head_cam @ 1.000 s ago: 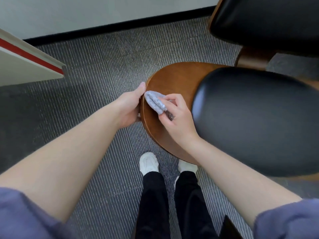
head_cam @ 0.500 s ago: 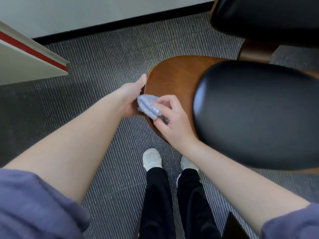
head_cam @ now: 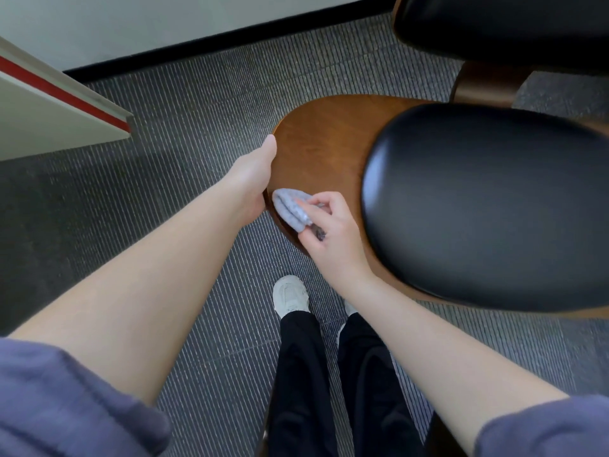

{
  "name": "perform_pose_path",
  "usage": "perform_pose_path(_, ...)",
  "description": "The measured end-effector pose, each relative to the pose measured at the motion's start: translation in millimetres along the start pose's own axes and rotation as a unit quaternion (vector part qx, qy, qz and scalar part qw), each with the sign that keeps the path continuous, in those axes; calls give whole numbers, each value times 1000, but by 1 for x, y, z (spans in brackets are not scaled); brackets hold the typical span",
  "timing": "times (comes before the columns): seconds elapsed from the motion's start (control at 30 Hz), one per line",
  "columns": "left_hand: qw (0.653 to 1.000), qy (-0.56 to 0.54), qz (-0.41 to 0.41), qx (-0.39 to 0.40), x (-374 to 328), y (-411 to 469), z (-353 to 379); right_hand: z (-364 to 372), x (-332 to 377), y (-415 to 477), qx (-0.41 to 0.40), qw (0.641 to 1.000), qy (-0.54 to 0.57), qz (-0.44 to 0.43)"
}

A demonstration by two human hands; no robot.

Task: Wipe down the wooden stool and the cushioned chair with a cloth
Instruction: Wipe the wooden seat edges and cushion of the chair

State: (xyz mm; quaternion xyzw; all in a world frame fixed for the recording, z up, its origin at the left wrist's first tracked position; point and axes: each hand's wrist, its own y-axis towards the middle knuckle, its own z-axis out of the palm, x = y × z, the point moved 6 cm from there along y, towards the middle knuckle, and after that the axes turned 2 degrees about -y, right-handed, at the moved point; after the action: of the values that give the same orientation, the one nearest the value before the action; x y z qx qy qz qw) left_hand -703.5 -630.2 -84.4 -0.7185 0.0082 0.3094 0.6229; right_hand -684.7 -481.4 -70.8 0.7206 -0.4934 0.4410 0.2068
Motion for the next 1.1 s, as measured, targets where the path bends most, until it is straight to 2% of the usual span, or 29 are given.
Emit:
perform_pose_path(0.13,998,65,11,-20,-2,-6,-2,8,3,-30,33,999,0,-11)
perform_pose_path(0.3,982,177,-3,-60,-10,-8,1,-6,-26,-36,-22,996,-11,88)
perform_pose_path(0.4,969,224,19,-102,-15,-7,5,7,-10,-36,-8,999,2,53)
perform_pose_path(0.47,965,229,43,-119,-16,-11,8,6,-15,-54,-2,999,-8,49)
perform_pose_path(0.6,961,214,101,-142,-14,-16,11,-9,-48,-67,-30,990,-31,137)
perform_pose_path(0.7,960,206,110,-153,-13,-16,12,-1,-38,-54,-33,993,-29,112)
perform_pose_path(0.8,957,219,108,-155,-14,-18,11,-3,-41,-80,-5,995,-48,89)
perform_pose_path(0.97,951,222,121,-176,-11,-17,12,-25,-82,-95,-24,979,-89,181)
perform_pose_path(1.1,947,227,128,-185,-11,-18,11,-16,-70,-95,15,990,-77,116)
